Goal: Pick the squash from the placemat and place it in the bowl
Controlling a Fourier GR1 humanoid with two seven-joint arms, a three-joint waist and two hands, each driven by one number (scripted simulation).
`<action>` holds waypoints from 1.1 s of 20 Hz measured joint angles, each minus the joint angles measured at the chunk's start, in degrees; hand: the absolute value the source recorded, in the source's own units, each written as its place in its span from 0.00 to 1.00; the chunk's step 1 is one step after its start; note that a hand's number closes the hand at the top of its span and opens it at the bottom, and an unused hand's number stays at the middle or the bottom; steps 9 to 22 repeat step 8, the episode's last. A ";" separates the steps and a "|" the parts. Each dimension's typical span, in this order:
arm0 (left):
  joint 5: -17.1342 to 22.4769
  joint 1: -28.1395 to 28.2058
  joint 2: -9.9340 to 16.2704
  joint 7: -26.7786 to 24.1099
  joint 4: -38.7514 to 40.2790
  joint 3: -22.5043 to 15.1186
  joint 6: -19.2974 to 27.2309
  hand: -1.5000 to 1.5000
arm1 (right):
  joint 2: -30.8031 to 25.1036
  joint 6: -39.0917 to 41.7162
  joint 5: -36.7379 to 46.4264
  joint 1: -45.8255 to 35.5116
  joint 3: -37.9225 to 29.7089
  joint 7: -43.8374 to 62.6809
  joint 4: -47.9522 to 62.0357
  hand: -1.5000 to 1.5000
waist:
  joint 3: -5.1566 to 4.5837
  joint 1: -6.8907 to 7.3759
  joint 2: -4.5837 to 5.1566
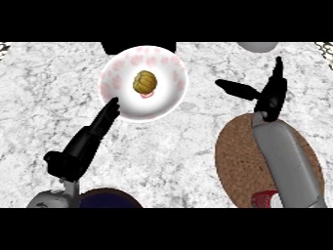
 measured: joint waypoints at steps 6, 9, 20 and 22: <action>0.84 0.15 0.85 -0.73 0.31 0.80 -1.43 0.50 | -3.05 4.77 -8.09 17.48 -2.78 -7.77 -14.37 0.00 | -0.23 0.18 0.05; 0.23 -0.83 -0.03 -0.09 0.52 0.34 -0.63 0.50 | -3.30 7.09 -10.96 22.25 -3.25 -10.36 -18.13 0.00 | -0.36 0.30 0.05; 0.23 -0.83 -0.03 -0.09 0.52 0.34 -0.63 0.50 | -3.30 7.09 -10.96 22.25 -3.25 -10.36 -18.13 0.00 | -0.36 0.30 0.05; 0.23 -0.83 -0.03 -0.09 0.52 0.34 -0.63 0.50 | -3.30 7.09 -10.96 22.25 -3.25 -10.36 -18.13 0.00 | -0.36 0.30 0.05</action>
